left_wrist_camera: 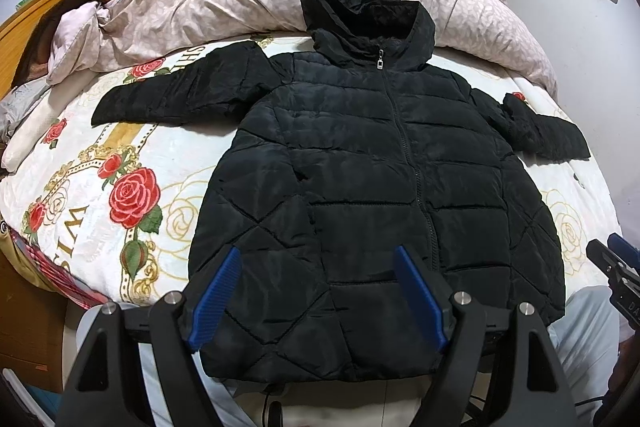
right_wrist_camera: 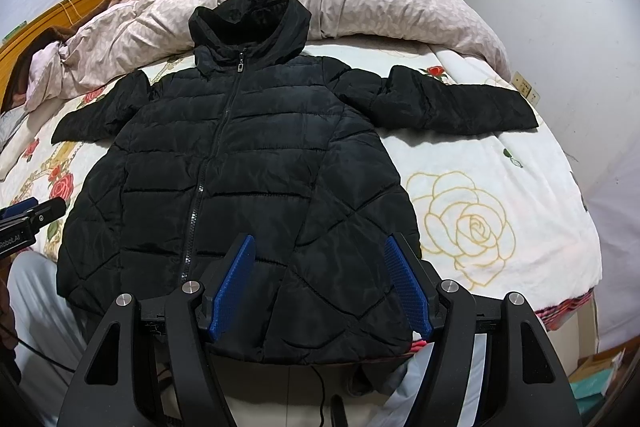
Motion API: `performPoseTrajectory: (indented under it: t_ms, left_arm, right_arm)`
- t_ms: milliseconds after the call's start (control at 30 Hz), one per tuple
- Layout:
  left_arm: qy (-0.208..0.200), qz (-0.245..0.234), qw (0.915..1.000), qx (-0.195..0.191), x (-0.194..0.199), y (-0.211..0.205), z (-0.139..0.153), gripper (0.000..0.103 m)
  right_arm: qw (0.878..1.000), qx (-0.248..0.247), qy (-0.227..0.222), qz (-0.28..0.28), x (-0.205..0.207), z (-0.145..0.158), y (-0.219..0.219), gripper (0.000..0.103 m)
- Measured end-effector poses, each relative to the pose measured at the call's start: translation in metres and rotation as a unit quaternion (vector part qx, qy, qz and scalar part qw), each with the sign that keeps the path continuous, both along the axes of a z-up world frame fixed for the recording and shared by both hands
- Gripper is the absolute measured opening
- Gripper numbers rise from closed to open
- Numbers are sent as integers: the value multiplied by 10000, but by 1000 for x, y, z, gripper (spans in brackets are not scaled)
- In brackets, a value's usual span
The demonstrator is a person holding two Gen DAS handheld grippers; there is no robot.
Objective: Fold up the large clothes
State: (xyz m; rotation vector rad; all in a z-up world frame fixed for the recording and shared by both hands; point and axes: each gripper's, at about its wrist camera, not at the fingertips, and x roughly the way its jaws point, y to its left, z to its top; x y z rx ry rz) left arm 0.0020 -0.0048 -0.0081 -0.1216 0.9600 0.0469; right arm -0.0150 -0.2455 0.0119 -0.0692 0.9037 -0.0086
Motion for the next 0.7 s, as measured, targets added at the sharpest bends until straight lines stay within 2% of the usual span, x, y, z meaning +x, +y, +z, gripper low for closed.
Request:
performPoseTrajectory:
  t_ms: [700]
  left_arm:
    - [11,0,10000,-11,0,-2,-2,81]
  right_arm:
    - [10000,0,22,-6,0,-2,1,68]
